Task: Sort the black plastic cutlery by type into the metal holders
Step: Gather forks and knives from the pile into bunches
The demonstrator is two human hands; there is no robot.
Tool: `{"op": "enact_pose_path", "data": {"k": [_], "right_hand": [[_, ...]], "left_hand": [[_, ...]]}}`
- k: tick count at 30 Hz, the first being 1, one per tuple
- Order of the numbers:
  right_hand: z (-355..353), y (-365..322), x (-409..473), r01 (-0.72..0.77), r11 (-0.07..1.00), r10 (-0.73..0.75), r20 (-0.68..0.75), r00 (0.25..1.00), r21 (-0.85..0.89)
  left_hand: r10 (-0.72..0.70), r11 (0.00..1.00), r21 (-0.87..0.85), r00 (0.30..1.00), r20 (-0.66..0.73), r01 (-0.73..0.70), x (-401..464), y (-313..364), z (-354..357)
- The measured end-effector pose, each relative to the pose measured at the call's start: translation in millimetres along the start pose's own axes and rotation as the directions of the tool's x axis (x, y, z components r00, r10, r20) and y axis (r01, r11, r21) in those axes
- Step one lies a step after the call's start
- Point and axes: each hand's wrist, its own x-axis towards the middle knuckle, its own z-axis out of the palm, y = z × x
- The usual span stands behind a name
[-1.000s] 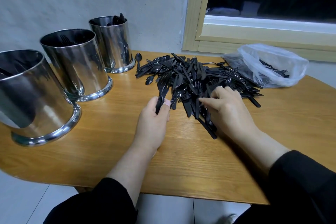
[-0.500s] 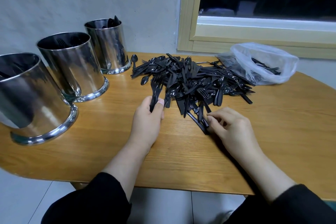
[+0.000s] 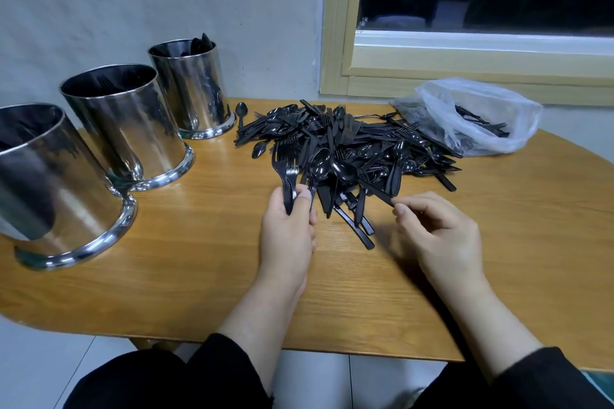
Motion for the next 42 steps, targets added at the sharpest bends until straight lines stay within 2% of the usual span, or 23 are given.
{"op": "enact_pose_path", "data": {"k": [4,7,13,16,21,28,33,36,38,42], "right_hand": [[2,-7,-2,0.034,0.996,-0.035,0.011,0.999,0.078],[7,-19,-5,-0.036,0.988,0.032,0.03,0.999,0.149],[26,-25,-19,-0.082,0.989,0.067,0.128,0.99,0.122],[29,-22,-19,-0.119,0.988,0.098,0.201,0.975,0.095],[33,-24,-20,-0.051,0.997,0.035,0.271,0.962,0.051],[34,-23,-19,-0.176,0.984,0.159,0.325,0.932,0.023],[34,-26,-19,-0.193,0.98,0.164,0.339,0.926,0.054],[31,-30,-20,-0.218,0.973,0.184,0.3,0.936,0.083],[24,-31,-13,-0.186,0.982,0.17,0.276,0.946,0.034],[8,-11,43,-0.07,0.959,0.145,0.265,0.953,-0.275]], "left_hand": [[-0.001,1.0,-0.003,1.0,-0.001,0.001,-1,1,0],[-0.019,0.999,-0.032,1.0,-0.016,0.018,-1,2,0],[-0.018,0.995,-0.103,0.997,-0.068,0.011,0,4,4],[-0.023,0.992,-0.128,0.999,-0.043,0.018,-1,4,4],[-0.018,0.993,-0.119,1.0,-0.01,0.017,0,1,3],[-0.032,0.992,-0.119,0.993,0.112,0.045,-7,2,16],[-0.048,0.993,-0.098,0.986,0.163,0.064,-8,4,25],[-0.028,0.995,-0.086,0.988,0.155,0.041,1,3,20],[-0.011,0.999,-0.05,0.99,0.143,0.018,10,4,12],[-0.015,0.999,0.039,0.987,0.159,0.009,34,14,-3]]}}
